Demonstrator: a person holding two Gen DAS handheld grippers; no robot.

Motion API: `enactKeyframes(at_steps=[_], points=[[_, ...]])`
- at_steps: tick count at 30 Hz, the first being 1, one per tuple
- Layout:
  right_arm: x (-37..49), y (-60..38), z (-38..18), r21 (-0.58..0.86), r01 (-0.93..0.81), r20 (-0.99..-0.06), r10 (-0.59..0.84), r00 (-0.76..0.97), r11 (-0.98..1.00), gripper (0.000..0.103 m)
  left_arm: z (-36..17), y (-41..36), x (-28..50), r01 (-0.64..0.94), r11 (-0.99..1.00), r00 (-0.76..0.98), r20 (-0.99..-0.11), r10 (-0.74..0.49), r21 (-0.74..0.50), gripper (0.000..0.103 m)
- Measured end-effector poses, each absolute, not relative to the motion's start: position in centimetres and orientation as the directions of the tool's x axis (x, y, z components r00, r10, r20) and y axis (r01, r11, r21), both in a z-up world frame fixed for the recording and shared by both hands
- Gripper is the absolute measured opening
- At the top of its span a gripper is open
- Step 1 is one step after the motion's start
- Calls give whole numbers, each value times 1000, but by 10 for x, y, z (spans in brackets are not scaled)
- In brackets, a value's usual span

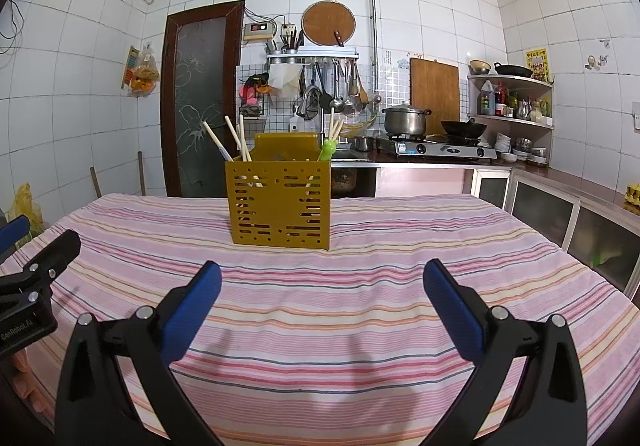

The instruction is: Organize utensils

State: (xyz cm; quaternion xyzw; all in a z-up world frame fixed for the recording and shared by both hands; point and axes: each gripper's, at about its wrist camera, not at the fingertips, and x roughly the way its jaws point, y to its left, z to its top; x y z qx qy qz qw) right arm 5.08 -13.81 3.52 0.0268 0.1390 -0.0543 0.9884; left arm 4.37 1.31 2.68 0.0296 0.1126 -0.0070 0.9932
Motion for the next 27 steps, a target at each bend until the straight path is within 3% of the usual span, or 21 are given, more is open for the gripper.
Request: enactKeyframes(at_steps=[27], points=[[49, -142, 35, 27, 123, -275, -111, 955, 992, 98, 26, 14, 44, 20, 998, 975, -222, -6, 58, 98]])
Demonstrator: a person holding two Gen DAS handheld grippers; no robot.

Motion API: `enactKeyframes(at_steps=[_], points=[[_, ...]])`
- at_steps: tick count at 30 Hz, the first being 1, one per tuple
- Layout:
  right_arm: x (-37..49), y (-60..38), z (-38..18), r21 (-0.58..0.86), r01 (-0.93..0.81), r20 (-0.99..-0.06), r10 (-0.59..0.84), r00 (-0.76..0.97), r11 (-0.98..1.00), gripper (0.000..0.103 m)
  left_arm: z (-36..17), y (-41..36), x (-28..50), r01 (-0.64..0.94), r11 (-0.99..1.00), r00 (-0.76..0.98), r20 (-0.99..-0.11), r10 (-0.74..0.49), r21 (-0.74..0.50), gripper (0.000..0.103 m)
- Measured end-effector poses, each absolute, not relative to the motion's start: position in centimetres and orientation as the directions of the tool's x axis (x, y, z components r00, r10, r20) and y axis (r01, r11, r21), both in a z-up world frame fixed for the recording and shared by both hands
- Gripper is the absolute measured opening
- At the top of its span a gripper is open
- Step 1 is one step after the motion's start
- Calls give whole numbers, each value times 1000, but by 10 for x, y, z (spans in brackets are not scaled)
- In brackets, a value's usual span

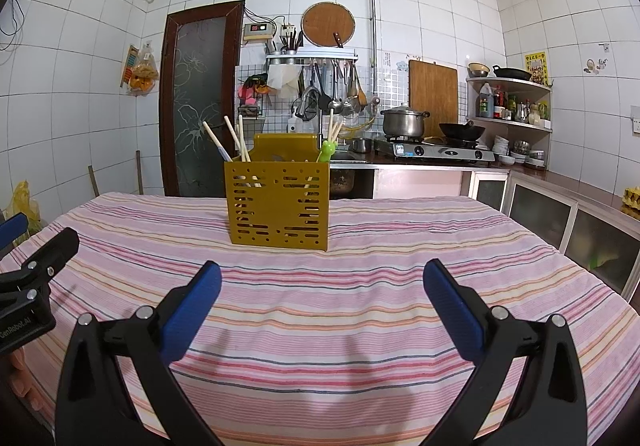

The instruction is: Organize utensils

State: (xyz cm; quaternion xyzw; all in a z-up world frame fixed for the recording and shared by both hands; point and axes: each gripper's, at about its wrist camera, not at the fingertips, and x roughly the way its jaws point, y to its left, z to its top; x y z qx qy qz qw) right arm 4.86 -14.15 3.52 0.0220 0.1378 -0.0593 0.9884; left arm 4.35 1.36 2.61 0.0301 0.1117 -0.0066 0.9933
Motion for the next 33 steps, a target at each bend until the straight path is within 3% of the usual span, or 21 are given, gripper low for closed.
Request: enactKeyframes(at_steps=[33], points=[[48, -144, 34, 29, 127, -279, -114, 954, 991, 99, 26, 14, 43, 32, 998, 974, -227, -20, 48, 98]])
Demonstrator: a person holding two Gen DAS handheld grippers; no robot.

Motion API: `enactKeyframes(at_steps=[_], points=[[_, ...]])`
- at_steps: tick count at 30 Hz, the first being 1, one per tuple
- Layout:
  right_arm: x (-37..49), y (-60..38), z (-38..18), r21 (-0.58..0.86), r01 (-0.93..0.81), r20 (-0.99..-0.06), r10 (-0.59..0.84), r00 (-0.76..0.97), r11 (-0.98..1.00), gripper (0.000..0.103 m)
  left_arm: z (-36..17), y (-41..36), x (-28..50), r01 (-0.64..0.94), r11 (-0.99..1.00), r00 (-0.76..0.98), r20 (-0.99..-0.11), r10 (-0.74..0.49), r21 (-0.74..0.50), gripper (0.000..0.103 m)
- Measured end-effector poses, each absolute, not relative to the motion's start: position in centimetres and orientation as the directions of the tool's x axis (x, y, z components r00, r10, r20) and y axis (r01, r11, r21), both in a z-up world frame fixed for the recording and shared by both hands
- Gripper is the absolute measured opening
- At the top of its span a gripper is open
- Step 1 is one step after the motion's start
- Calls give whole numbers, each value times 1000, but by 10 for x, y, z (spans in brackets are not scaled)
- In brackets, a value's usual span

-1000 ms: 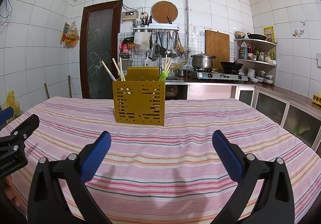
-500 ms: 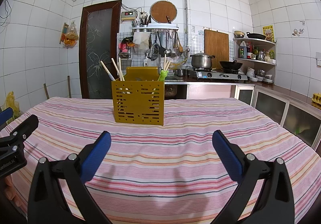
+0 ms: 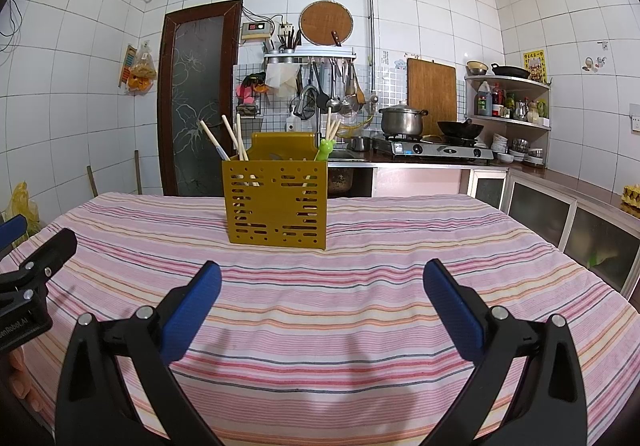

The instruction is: Organize utensils

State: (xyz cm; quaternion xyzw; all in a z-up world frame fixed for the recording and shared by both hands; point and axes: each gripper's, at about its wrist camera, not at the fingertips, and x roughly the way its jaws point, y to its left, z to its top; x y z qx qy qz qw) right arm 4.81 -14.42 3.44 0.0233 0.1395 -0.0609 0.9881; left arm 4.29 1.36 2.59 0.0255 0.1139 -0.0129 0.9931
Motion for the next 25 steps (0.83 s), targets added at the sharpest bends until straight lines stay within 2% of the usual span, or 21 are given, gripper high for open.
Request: enactKeyframes(at_steps=[25], points=[[50, -144, 32, 25, 129, -283, -117, 952, 991, 99, 23, 5, 37, 43, 998, 975, -219, -32, 45, 98]])
